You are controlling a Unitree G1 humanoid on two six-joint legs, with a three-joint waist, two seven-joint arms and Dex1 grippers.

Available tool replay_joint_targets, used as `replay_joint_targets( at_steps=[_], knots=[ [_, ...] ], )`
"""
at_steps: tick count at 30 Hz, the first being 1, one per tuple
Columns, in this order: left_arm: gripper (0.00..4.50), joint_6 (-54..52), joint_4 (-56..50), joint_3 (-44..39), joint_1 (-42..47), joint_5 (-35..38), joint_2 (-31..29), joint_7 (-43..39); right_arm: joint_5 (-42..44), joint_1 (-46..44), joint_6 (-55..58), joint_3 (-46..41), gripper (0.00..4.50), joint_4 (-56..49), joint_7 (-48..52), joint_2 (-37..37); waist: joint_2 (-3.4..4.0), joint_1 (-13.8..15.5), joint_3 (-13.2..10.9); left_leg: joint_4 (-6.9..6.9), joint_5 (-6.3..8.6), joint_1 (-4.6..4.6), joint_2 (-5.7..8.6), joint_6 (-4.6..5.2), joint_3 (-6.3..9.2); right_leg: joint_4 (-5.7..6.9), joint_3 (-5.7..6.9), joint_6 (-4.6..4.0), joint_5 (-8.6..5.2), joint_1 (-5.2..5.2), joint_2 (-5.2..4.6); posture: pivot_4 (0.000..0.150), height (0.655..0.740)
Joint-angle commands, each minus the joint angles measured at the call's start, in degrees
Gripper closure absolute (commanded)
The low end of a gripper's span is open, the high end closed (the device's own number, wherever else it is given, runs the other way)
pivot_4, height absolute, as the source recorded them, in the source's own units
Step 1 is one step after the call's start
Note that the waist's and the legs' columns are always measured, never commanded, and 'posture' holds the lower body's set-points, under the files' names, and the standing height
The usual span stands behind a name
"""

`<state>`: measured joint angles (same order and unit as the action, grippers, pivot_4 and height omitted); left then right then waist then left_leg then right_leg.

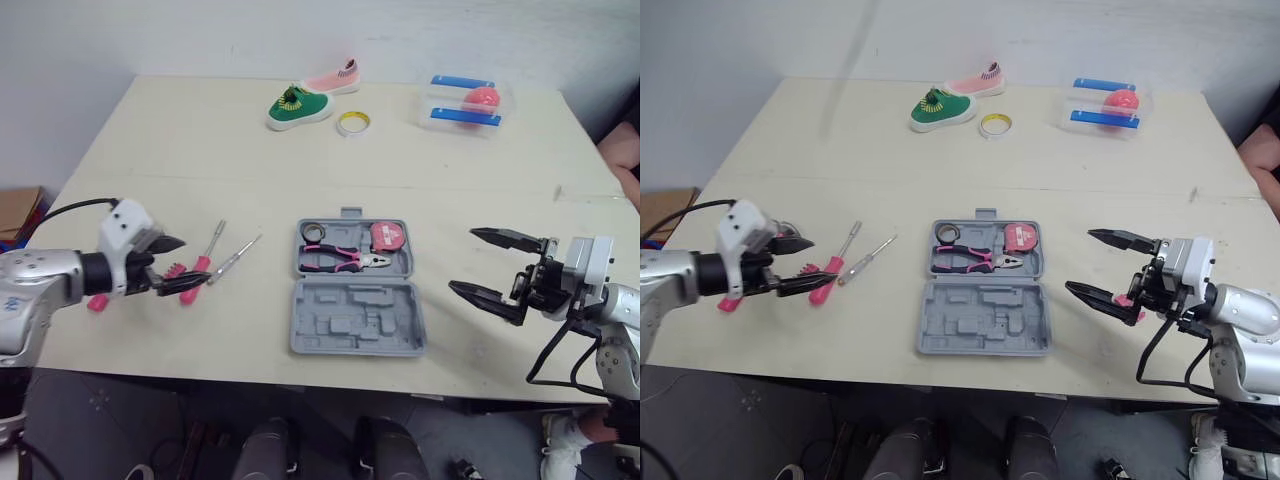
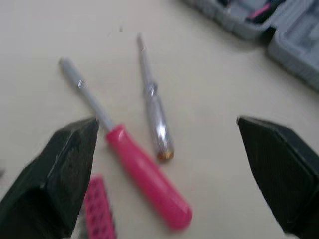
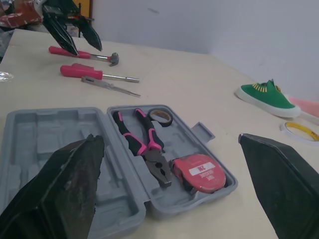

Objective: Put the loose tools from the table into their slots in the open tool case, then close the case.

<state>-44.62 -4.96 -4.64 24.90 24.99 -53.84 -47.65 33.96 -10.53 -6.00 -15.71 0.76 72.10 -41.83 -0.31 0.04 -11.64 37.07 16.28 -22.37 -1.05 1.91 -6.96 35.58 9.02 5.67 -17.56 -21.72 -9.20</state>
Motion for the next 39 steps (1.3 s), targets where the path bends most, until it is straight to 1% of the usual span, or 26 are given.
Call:
replay_joint_targets(
  at_steps=[1,3,5,8,14,20,23,26,28,32,34,35,39],
  knots=[
    [0.02,-5.8,-1.7,3.5,3.7,-1.1,1.6,2.7,0.3,-0.2,0.0,0.3,0.0,-2.2,0.1,0.4,-0.02,0.0,0.0,0.01,0.0,-0.01,0.0,0.0,0.0,0.0,0.0,0.01,0.0,0.0,0.03,0.15,0.74],
    [0.02,-5.8,-1.7,5.0,3.8,-2.8,1.5,3.0,0.5,0.1,0.3,0.2,0.0,-3.0,-0.3,0.4,-0.02,-0.3,0.0,0.01,-0.01,0.0,0.0,0.02,-0.03,0.0,-0.01,0.03,0.01,0.0,0.09,0.15,0.74],
    [0.02,-6.1,-1.6,5.6,3.9,-3.0,1.9,3.0,0.7,0.3,0.5,0.3,0.0,-3.5,-0.5,0.4,-0.04,-0.4,0.0,0.01,-0.02,0.04,-0.06,0.01,-0.13,-0.03,0.01,0.05,0.0,0.0,0.24,0.15,0.74],
    [0.02,-6.6,-0.8,7.0,4.7,-4.3,2.9,3.8,0.7,0.6,1.0,0.5,0.0,-4.6,-1.0,0.5,-0.05,-0.1,0.0,0.06,-0.06,0.03,-0.23,-0.09,-0.12,-0.06,-0.03,0.05,0.0,-0.01,0.5,0.15,0.74],
    [0.02,-6.6,2.2,9.3,6.9,-7.3,4.6,4.8,1.1,1.4,2.5,0.8,0.0,-7.7,-2.4,0.9,-0.08,0.2,0.0,0.14,-0.11,0.02,-0.35,-0.2,0.0,-0.08,-0.27,0.01,-0.01,-0.05,0.56,0.15,0.74],
    [0.02,-7.2,5.3,10.6,6.6,-9.5,5.2,5.1,1.3,2.0,2.5,0.6,0.0,-8.4,-2.4,1.0,-0.08,0.0,0.0,0.12,-0.12,0.03,-0.38,-0.23,-0.01,-0.05,-0.32,0.0,-0.01,-0.07,0.57,0.15,0.74],
    [0.02,-8.2,6.4,11.1,6.0,-9.5,4.8,3.9,1.5,2.3,2.0,1.1,0.0,-8.2,-0.7,0.9,-0.08,-0.2,0.0,0.11,-0.11,0.04,-0.43,-0.24,-0.06,0.0,-0.35,-0.01,0.0,-0.07,0.64,0.15,0.74],
    [0.78,-9.0,7.3,11.6,4.9,-9.5,4.5,3.0,1.7,2.2,1.2,1.5,0.0,-8.1,1.2,1.2,-0.08,-0.2,0.0,0.12,-0.12,0.09,-0.46,-0.26,-0.1,0.0,-0.38,-0.01,-0.01,-0.07,0.66,0.15,0.74],
    [1.67,-8.6,8.2,11.3,4.3,-9.8,4.8,3.0,1.9,2.2,1.2,1.6,0.0,-8.2,1.8,1.4,-0.08,-0.2,0.0,0.14,-0.12,0.14,-0.46,-0.26,-0.14,-0.03,-0.44,-0.02,-0.01,-0.07,0.65,0.15,0.74],
    [3.21,-6.9,10.4,10.5,3.7,-10.5,6.0,3.7,1.6,2.2,1.5,1.7,0.0,-8.8,2.3,1.4,-0.07,-0.1,0.0,0.14,-0.11,0.17,-0.45,-0.25,-0.15,-0.02,-0.48,-0.02,-0.01,-0.07,0.62,0.15,0.74],
    [4.15,-5.7,11.0,10.4,3.5,-11.0,6.3,3.5,1.5,2.3,2.1,1.5,0.0,-9.7,1.8,1.2,-0.06,-0.1,0.0,0.13,-0.11,0.18,-0.45,-0.25,-0.15,-0.02,-0.49,-0.02,-0.01,-0.07,0.61,0.15,0.74],
    [4.46,-5.2,11.1,9.9,3.5,-10.9,6.7,3.8,1.6,2.3,2.6,1.4,0.0,-10.4,1.5,1.1,-0.05,-0.1,0.0,0.12,-0.11,0.18,-0.46,-0.26,-0.15,-0.03,-0.49,-0.02,-0.01,-0.07,0.6,0.15,0.74],
    [4.46,-1.7,11.0,7.5,4.0,-10.3,8.1,3.6,1.6,2.4,4.5,1.0,0.0,-12.6,0.0,0.4,-0.04,0.0,0.0,0.16,-0.11,0.18,-0.45,-0.26,-0.15,0.01,-0.49,-0.03,-0.01,-0.06,0.55,0.15,0.74]
  ],
)
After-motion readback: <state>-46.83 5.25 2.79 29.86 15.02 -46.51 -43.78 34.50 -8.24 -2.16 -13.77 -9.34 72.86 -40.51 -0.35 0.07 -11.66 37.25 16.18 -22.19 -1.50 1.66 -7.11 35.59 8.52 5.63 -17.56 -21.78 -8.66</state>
